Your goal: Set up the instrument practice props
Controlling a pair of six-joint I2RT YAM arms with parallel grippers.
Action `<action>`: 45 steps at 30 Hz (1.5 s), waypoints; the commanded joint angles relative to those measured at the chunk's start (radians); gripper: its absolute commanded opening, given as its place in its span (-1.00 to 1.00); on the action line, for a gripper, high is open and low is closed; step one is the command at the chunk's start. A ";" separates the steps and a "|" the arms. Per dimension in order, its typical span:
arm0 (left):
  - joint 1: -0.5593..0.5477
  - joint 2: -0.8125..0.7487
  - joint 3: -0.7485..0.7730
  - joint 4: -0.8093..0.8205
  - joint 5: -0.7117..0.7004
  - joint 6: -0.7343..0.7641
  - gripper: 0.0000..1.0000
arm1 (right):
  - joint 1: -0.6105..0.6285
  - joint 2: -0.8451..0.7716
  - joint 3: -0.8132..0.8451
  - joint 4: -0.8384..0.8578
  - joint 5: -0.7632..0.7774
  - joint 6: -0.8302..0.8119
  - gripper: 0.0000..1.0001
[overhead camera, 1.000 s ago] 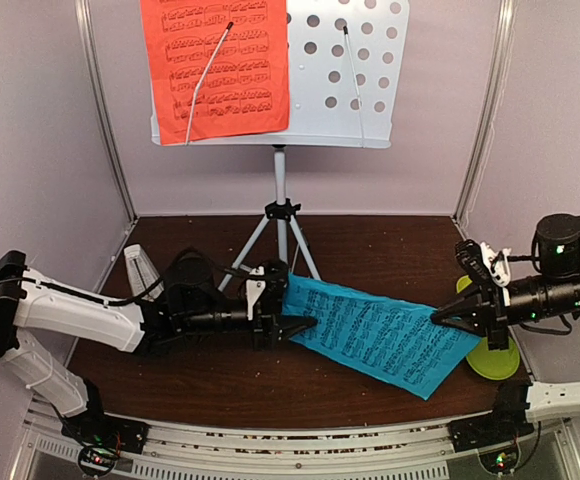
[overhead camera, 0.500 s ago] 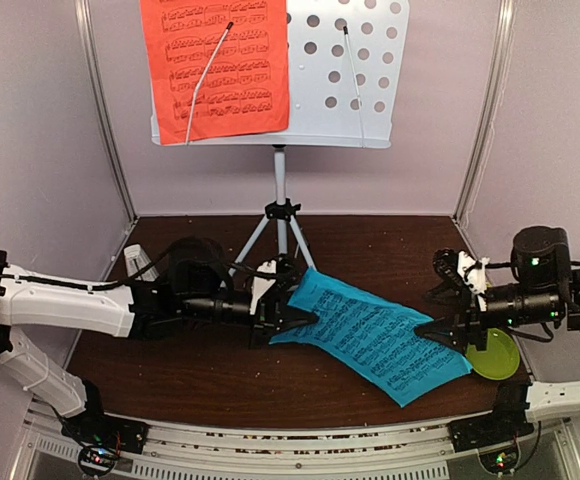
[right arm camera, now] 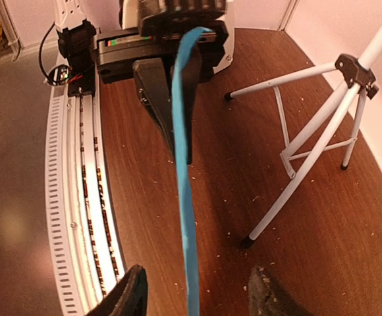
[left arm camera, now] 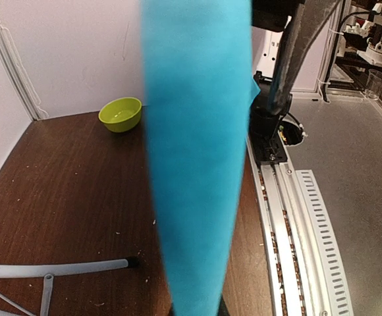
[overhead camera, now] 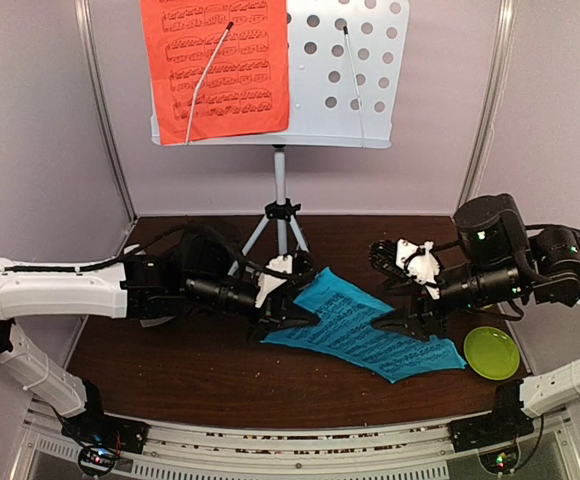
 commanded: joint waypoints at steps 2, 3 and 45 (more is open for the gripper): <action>-0.004 0.007 0.061 -0.058 -0.021 0.018 -1.00 | 0.036 0.052 0.076 -0.066 0.158 0.000 -0.27; -0.004 0.003 0.063 -0.057 -0.024 0.015 -1.00 | 0.036 0.054 0.081 -0.066 0.168 0.002 -0.38; -0.156 -0.196 -0.036 0.678 -0.189 -0.166 -0.04 | -0.173 -0.285 -0.122 0.776 -0.345 0.340 -1.00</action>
